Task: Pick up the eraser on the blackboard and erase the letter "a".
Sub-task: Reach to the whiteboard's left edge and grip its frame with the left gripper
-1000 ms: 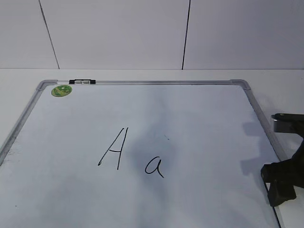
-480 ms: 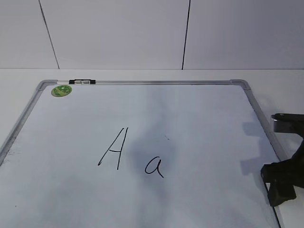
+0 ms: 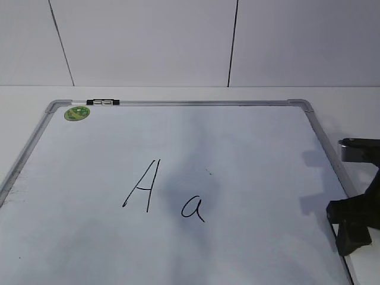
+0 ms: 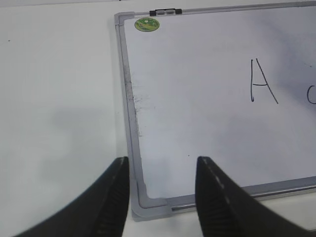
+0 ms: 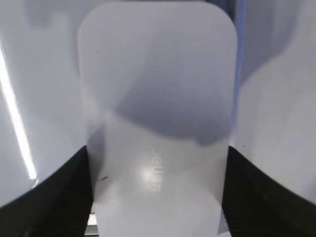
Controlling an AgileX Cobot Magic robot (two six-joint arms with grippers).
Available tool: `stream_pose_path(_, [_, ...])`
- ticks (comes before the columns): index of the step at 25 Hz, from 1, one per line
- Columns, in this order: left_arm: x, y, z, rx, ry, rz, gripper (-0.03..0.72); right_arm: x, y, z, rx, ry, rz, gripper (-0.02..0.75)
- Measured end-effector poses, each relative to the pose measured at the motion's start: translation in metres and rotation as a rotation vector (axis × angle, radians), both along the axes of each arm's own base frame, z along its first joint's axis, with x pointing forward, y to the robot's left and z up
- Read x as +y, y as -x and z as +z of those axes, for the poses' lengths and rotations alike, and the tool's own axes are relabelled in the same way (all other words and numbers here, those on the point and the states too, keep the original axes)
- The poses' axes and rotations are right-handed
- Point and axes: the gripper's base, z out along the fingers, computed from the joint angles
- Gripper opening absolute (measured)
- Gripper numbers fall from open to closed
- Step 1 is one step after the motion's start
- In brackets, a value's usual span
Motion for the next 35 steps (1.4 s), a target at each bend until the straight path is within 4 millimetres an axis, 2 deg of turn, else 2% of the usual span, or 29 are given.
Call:
stream_pose_path(8, [0.000, 0.001, 0.002, -0.005, 0.004, -0.002, 0.327, 0.000, 0.001, 0.006, 0.045, 0.010, 0.001, 0.561])
stream_pose_path(11, [0.000, 0.002, 0.013, -0.025, 0.002, 0.001, 0.327, 0.000, 0.002, 0.006, 0.065, 0.015, 0.001, 0.561])
stream_pose_path(14, [0.002, -0.007, 0.026, 0.004, -0.027, 0.017, 0.327, 0.000, 0.001, 0.011, 0.081, 0.019, 0.010, 0.561])
stream_pose_path(18, [0.000, -0.033, 0.043, 0.103, -0.051, 0.027, 0.327, 0.002, -0.006, 0.025, 0.083, 0.018, 0.036, 0.561])
stream_pose_path(23, [-0.002, -0.075, 0.053, 0.242, -0.055, 0.068, 0.328, 0.004, -0.015, 0.044, 0.073, 0.015, 0.047, 0.561])
stream_pose_path(28, [-0.008, -0.126, 0.041, 0.438, -0.071, 0.084, 0.327, 0.005, -0.020, 0.054, 0.054, 0.010, 0.060, 0.561])
stream_pose_path(35, [-0.016, -0.199, 0.018, 0.636, -0.099, 0.086, 0.328, 0.006, -0.019, 0.054, 0.062, 0.005, 0.060, 0.561])
